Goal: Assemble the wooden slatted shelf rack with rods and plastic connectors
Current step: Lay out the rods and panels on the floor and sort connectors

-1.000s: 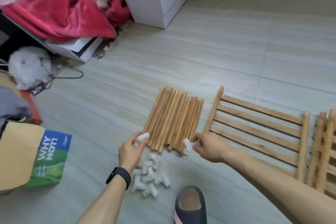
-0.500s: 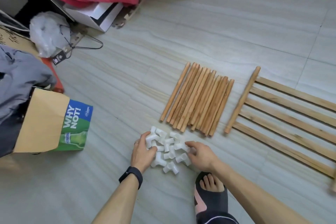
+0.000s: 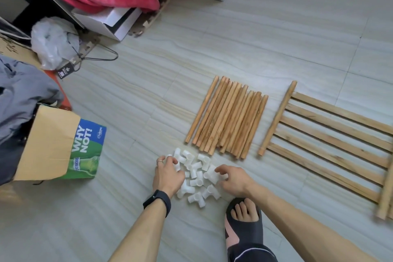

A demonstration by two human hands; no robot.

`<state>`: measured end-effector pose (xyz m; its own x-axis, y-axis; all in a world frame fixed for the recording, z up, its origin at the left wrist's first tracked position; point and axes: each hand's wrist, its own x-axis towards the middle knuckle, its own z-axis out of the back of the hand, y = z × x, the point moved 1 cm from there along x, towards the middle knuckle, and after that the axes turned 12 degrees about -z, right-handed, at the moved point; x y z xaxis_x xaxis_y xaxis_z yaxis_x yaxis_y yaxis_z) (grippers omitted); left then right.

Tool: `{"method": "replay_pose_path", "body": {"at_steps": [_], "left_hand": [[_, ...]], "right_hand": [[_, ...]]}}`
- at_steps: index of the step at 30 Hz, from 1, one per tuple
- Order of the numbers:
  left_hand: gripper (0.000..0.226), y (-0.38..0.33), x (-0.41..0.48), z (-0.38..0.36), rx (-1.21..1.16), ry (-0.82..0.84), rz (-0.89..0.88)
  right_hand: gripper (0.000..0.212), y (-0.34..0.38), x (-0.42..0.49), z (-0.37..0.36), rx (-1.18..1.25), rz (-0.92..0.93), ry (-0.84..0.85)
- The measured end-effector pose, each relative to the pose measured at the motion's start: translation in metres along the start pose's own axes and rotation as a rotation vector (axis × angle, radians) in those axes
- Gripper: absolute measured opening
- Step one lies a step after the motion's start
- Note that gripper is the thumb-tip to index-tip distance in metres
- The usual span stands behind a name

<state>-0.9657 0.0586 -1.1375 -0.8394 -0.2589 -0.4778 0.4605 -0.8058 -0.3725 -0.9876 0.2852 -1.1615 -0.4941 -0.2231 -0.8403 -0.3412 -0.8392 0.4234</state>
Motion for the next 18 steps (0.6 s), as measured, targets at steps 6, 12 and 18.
{"method": "replay_pose_path", "body": {"at_steps": [6, 12, 18], "left_hand": [[0.033, -0.063, 0.01, -0.011, 0.157, -0.083, -0.256], [0.028, -0.159, 0.016, -0.045, 0.161, 0.012, -0.535], [0.035, -0.247, 0.011, -0.097, 0.203, 0.207, -0.723]], "right_hand": [[0.044, -0.012, -0.022, 0.061, -0.155, 0.031, -0.11], [0.042, -0.053, -0.076, 0.154, -0.494, -0.001, -0.26], [0.038, -0.145, -0.113, 0.201, -0.29, -0.112, -0.456]]}}
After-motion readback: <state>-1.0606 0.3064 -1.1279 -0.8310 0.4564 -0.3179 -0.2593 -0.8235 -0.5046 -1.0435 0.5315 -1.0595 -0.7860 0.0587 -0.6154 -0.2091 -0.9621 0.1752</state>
